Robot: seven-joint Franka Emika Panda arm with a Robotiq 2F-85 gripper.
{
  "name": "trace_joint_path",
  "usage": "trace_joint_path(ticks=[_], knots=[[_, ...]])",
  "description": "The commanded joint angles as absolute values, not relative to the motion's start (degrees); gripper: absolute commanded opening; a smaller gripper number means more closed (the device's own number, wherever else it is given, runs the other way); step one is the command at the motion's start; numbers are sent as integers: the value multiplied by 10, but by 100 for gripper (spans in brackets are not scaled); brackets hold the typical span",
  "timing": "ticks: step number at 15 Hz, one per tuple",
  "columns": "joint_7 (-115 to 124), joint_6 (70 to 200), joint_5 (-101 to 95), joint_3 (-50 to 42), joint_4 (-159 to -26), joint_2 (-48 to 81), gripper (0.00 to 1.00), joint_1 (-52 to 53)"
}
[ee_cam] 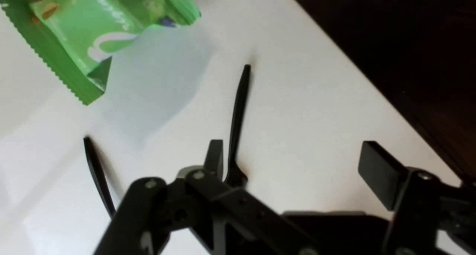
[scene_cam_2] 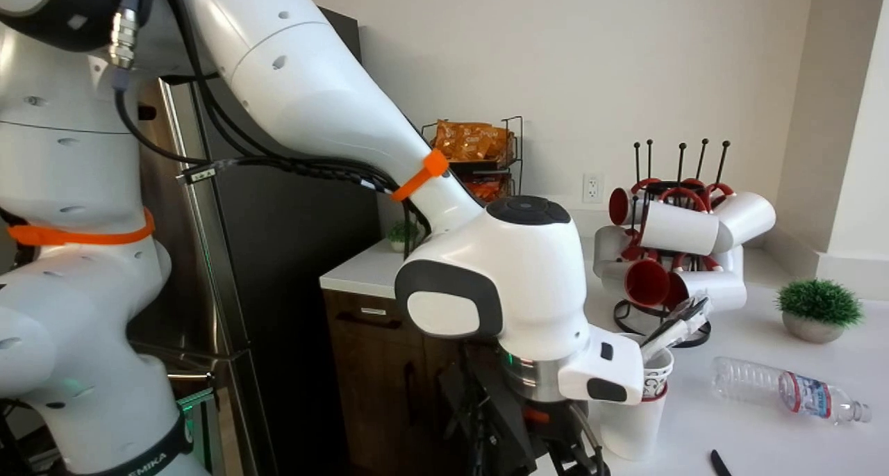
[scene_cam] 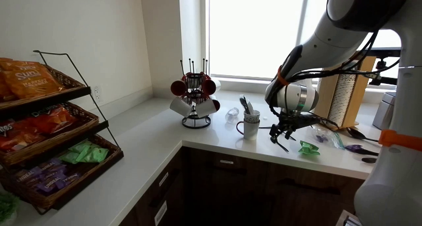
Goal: Put the spoon in the cup
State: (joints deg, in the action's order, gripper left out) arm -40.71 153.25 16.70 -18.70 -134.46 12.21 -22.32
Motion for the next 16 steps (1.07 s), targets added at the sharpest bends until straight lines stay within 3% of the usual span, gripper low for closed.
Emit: trace_joint_path(ticks=[1,2,3,4,9,13,14,15,16], knots=[[-447,1572,187,-148,-1321,159,89,-265],[-448,1580,181,-142,-1317,167,80,-272],[-447,1587,175,-137,-1314,172,64,-278],[-449,1593,171,-132,-1311,178,64,-284],[-453,1606,168,-109,-1300,199,34,-312],[-450,1604,161,-101,-1294,210,27,-322],[-449,1604,159,-100,-1293,212,19,-324],[-449,1603,158,-98,-1292,215,19,-326],[-448,1603,157,-97,-1291,216,10,-327]])
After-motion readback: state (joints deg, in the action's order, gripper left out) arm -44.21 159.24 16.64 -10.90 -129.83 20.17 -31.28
